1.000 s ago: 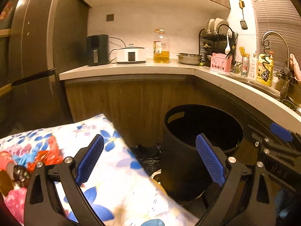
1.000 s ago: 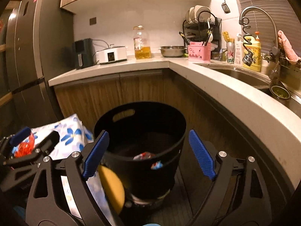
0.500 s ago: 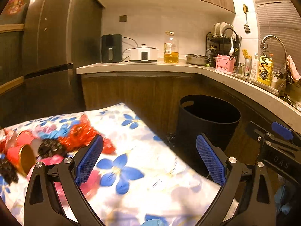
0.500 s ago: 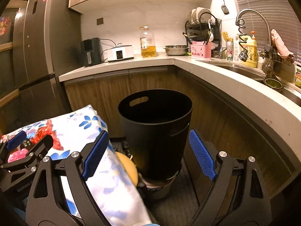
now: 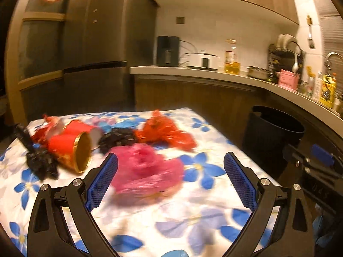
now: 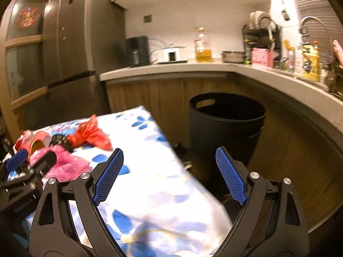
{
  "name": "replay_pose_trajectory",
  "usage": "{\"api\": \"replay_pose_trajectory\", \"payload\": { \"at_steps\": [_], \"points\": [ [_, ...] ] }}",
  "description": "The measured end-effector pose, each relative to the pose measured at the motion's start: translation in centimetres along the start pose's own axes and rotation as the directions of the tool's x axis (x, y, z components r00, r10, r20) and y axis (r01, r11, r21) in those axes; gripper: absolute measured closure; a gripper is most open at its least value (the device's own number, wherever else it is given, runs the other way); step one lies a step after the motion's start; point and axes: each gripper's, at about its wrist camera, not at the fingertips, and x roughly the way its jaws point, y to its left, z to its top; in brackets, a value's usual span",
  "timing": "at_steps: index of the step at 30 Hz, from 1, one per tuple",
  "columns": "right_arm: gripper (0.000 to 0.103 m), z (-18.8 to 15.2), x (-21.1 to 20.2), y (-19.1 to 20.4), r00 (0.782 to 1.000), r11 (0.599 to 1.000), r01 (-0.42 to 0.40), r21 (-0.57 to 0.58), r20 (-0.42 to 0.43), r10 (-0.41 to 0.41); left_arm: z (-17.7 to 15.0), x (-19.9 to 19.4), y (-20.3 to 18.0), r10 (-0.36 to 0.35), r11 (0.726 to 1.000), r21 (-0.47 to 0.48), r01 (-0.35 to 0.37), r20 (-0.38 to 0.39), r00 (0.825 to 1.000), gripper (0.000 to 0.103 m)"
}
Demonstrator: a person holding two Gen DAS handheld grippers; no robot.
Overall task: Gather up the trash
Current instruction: 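Move both open tools back toward the bags on the table, then grasp the pink bag with the left tool while the right tool grasps the orange bag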
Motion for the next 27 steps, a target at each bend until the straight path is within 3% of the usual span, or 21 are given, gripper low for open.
{"api": "replay_pose_trajectory", "payload": {
  "at_steps": [6,15,16,17,21,24,27],
  "points": [
    [0.016,-0.6,0.6,2.2,0.999,0.999,-0.043,-0.026,-0.001,0.043,-0.2,1.0,3.1,0.030,0.998,-0.059,-0.031,-0.015,0.999,0.008],
    [0.016,-0.9,1.8,4.0,0.998,0.997,-0.067,-0.042,-0.009,0.066,-0.4,4.5,4.2,0.055,0.998,-0.027,-0.057,-0.088,0.995,0.012],
    [0.016,-0.9,1.9,4.1,0.998,0.997,-0.067,-0.045,-0.009,0.066,-0.5,4.9,4.3,0.048,0.998,-0.030,-0.052,-0.107,0.993,0.017],
    [0.016,-0.9,2.1,4.2,0.998,0.997,-0.066,-0.047,-0.010,0.066,-0.5,5.3,4.4,0.039,0.998,-0.035,-0.044,-0.130,0.991,0.029],
    [0.016,-0.9,2.8,4.7,0.997,0.996,-0.074,-0.048,-0.014,0.073,-1.3,6.4,4.3,0.012,0.999,-0.029,-0.018,-0.194,0.981,0.058],
    [0.016,-0.8,3.3,5.1,0.997,0.995,-0.080,-0.054,-0.017,0.079,-1.7,6.6,4.2,-0.006,1.000,-0.024,0.001,-0.209,0.978,0.090],
    [0.016,-0.8,3.9,5.7,0.996,0.994,-0.091,-0.061,-0.018,0.090,-2.0,6.7,4.4,-0.021,0.999,-0.030,0.015,-0.216,0.976,0.097]
  ]
}}
